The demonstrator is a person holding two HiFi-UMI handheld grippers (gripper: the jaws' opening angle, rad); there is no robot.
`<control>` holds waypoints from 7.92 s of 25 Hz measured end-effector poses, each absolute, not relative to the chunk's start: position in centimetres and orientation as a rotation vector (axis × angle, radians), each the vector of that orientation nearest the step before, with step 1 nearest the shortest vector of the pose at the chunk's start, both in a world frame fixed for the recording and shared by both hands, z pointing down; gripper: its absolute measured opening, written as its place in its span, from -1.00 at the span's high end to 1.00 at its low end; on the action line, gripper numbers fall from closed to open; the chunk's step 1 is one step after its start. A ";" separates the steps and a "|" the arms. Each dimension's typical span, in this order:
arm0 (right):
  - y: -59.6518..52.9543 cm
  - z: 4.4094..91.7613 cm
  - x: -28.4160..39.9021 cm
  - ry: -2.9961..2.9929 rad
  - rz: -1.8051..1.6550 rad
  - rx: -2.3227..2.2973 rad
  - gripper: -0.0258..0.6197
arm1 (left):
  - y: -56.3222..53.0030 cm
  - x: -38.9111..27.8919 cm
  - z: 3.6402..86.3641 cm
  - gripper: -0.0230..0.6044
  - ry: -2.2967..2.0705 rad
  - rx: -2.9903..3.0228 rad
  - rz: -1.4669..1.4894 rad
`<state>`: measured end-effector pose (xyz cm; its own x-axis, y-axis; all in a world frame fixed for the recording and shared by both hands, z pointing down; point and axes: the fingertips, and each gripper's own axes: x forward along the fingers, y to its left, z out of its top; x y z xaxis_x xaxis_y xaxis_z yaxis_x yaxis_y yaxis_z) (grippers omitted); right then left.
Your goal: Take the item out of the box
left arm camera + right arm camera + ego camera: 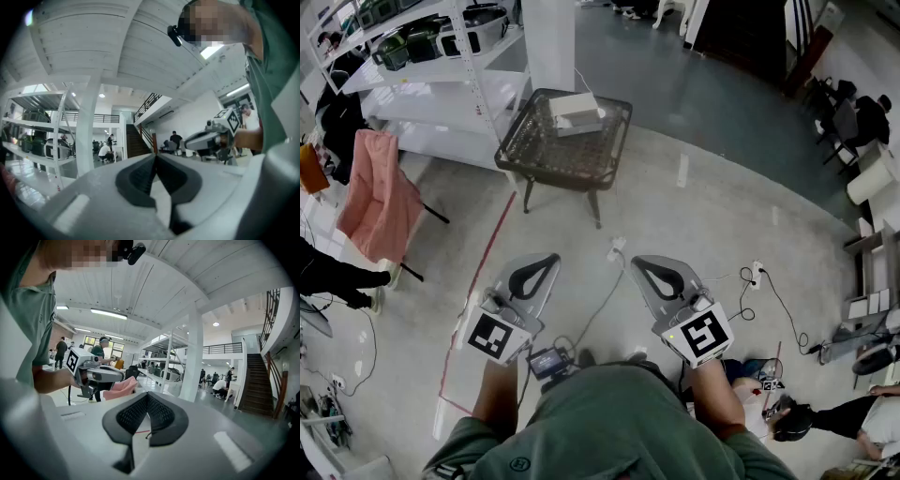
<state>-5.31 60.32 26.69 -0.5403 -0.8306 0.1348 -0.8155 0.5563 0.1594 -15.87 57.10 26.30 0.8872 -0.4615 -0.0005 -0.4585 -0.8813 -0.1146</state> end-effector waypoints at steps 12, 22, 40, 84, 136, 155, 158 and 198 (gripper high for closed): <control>59.5 27.1 -6.4 -2.569 -0.112 1.381 0.90 | 56.3 -17.0 26.7 0.92 0.716 -2.942 -0.033; 55.2 27.6 -2.8 -2.664 -0.061 1.387 0.90 | 52.9 -14.0 27.4 0.92 0.778 -2.928 -0.095; 40.6 28.4 9.2 -2.852 -0.055 1.101 0.90 | 41.0 -3.2 27.1 0.92 1.122 -2.781 -0.230; 14.8 28.2 -3.4 -2.679 -0.016 1.287 0.90 | 15.2 -16.5 28.6 0.92 0.927 -2.918 -0.131; -22.2 34.9 -4.0 -2.533 0.160 1.374 0.83 | -24.1 -13.7 34.4 0.91 0.648 -3.106 -0.185; -32.1 45.8 2.2 -2.570 0.390 1.134 0.74 | -33.1 -5.3 45.3 0.81 0.746 -3.182 -0.554; -33.5 48.2 2.8 -2.566 0.417 1.083 0.72 | -34.3 -4.2 48.1 0.78 0.783 -3.200 -0.614; -39.6 83.0 -1.1 -2.200 0.861 0.601 0.41 | -38.6 -3.8 82.6 0.18 0.956 -3.354 -1.398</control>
